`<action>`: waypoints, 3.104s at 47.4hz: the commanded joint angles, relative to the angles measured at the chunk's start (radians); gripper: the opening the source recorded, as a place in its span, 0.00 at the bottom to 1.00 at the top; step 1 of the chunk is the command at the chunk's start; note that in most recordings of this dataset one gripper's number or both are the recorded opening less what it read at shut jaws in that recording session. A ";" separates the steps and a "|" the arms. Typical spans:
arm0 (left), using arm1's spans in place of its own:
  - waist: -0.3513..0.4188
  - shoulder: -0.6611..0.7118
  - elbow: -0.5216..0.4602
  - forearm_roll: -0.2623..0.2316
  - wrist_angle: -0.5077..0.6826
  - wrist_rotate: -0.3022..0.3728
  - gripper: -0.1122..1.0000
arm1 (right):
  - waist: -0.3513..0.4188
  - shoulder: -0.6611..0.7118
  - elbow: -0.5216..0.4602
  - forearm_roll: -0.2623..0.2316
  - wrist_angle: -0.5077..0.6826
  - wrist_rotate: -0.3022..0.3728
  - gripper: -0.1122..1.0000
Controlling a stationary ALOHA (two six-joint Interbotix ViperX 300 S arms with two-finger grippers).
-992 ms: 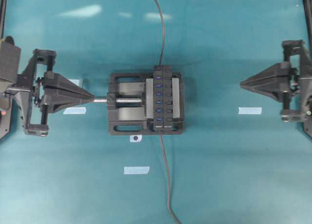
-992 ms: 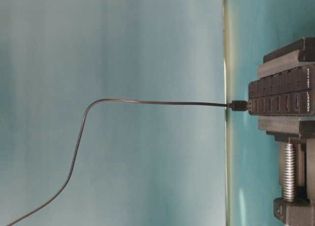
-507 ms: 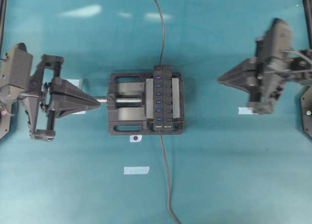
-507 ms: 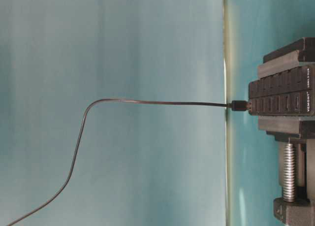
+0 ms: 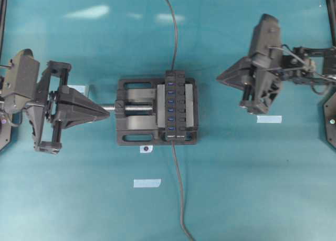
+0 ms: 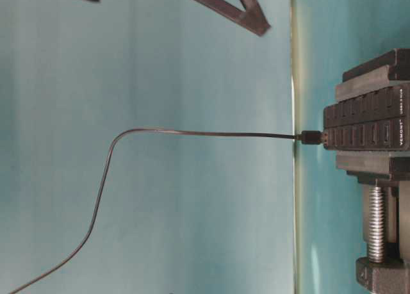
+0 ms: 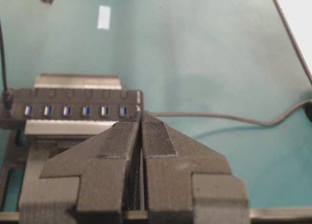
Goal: Insert the USB into the front port of the fixed hub.
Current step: 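Move the right gripper over the hub toward the black USB cable plug, then close the right gripper on the black USB cable near its plug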
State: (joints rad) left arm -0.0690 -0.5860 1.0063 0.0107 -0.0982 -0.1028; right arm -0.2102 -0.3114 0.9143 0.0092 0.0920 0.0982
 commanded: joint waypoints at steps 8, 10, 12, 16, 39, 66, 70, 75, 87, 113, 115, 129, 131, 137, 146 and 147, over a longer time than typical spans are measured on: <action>-0.002 0.011 -0.028 0.003 -0.006 0.002 0.10 | -0.023 0.095 -0.080 -0.002 -0.012 0.000 0.08; -0.002 0.009 -0.029 0.003 -0.005 0.002 0.10 | -0.025 0.114 -0.091 -0.002 -0.015 0.000 0.08; -0.002 0.006 -0.029 0.005 -0.005 0.002 0.10 | -0.025 0.129 -0.101 -0.002 -0.021 0.000 0.08; -0.002 0.006 -0.029 0.003 -0.005 0.002 0.10 | -0.028 0.163 -0.126 -0.002 -0.035 0.000 0.08; -0.002 0.003 -0.028 0.005 -0.005 0.002 0.10 | -0.046 0.282 -0.230 -0.002 -0.034 0.000 0.08; -0.002 0.002 -0.032 0.003 -0.005 -0.002 0.10 | -0.054 0.308 -0.241 -0.003 -0.038 -0.005 0.10; -0.002 0.003 -0.035 0.003 -0.006 -0.003 0.10 | -0.055 0.310 -0.242 -0.002 -0.038 -0.002 0.12; -0.002 0.003 -0.037 0.003 -0.005 -0.003 0.10 | -0.040 0.305 -0.255 -0.006 -0.032 -0.009 0.17; -0.002 0.003 -0.037 0.003 -0.005 -0.003 0.10 | -0.046 0.307 -0.278 -0.005 -0.029 -0.003 0.24; -0.002 0.002 -0.031 0.005 -0.006 -0.003 0.10 | -0.049 0.316 -0.279 0.002 -0.029 0.002 0.27; -0.002 0.002 -0.031 0.005 -0.005 -0.003 0.10 | -0.049 0.316 -0.279 0.003 -0.029 0.000 0.29; -0.002 0.002 -0.029 0.003 -0.006 -0.005 0.10 | -0.043 0.318 -0.282 0.000 -0.031 -0.006 0.87; -0.002 0.002 -0.029 0.005 -0.005 -0.005 0.10 | -0.043 0.318 -0.284 0.000 -0.032 -0.005 0.93; -0.002 0.002 -0.029 0.005 -0.006 -0.005 0.10 | -0.044 0.322 -0.287 0.000 -0.037 -0.005 0.92; -0.002 0.002 -0.026 0.003 -0.006 -0.005 0.10 | -0.043 0.344 -0.314 0.000 -0.037 -0.008 0.90; -0.002 0.002 -0.025 0.003 -0.008 -0.005 0.10 | -0.041 0.347 -0.321 0.000 -0.035 -0.008 0.90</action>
State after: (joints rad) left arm -0.0690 -0.5768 0.9940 0.0123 -0.0982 -0.1058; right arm -0.2562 0.0414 0.6289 0.0092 0.0629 0.0982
